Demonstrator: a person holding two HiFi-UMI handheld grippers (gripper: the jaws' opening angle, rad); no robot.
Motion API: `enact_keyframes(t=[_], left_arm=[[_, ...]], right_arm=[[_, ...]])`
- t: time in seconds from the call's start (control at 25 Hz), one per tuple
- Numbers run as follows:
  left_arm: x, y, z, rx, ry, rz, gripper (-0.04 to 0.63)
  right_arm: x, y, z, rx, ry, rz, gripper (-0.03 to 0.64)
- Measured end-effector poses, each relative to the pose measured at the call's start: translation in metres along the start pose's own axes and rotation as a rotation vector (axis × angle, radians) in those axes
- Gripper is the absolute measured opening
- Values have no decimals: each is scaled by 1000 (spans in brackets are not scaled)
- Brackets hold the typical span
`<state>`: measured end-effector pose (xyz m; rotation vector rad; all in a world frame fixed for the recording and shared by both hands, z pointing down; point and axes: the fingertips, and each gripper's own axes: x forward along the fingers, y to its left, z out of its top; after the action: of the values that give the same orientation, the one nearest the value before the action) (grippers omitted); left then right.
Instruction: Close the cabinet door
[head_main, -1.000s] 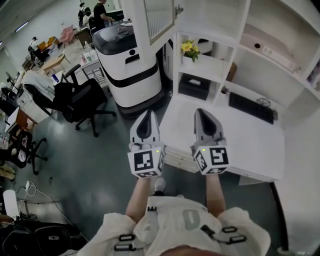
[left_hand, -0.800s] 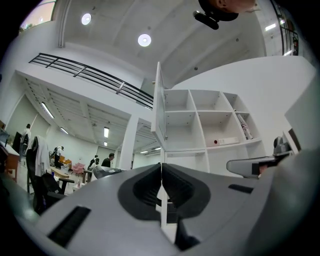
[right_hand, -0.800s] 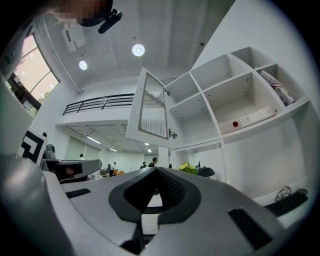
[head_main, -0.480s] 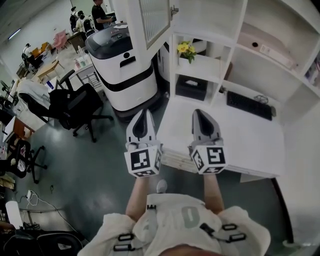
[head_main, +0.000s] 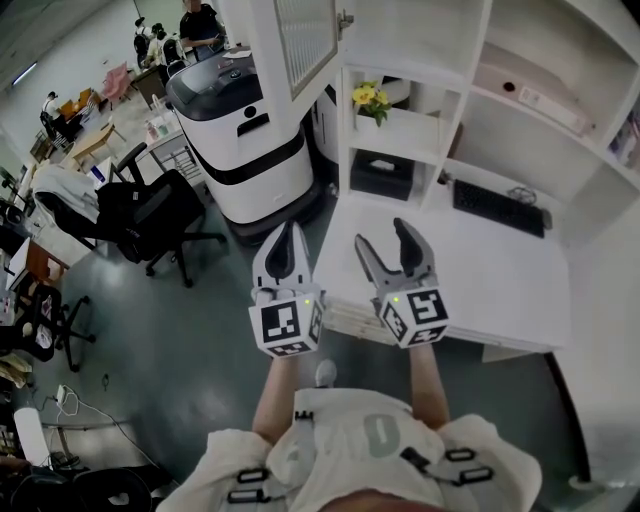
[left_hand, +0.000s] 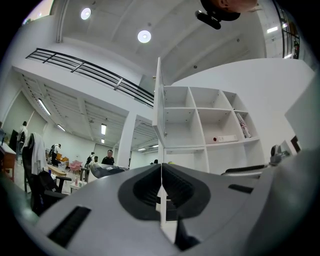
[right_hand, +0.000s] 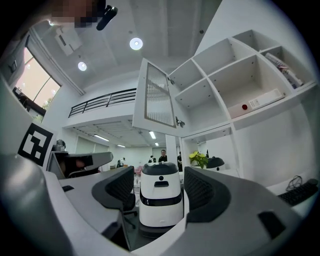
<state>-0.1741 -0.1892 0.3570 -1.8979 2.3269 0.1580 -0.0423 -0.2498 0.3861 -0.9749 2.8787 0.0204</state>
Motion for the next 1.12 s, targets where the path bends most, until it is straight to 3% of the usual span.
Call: enact_keyframes(t=[0.12,0.4,0.64,0.76,1.12], left_arm=[[-2,7,-1,-2,2,13,6],[-2,21,7,18,-2,33,6],[-4,34,7,17,-1,58,6],[-4,37,5,17,3,64,6],[-6,51,10,16,0,85,6]], right_arm=[[6,4,-16,38,40,12,320],[11,10,-25,18,106,33,324],[15,6,-13,43,82,12,322],[26,8,13,71,34,35,322],[78,27,154,-56,-172,113,322]])
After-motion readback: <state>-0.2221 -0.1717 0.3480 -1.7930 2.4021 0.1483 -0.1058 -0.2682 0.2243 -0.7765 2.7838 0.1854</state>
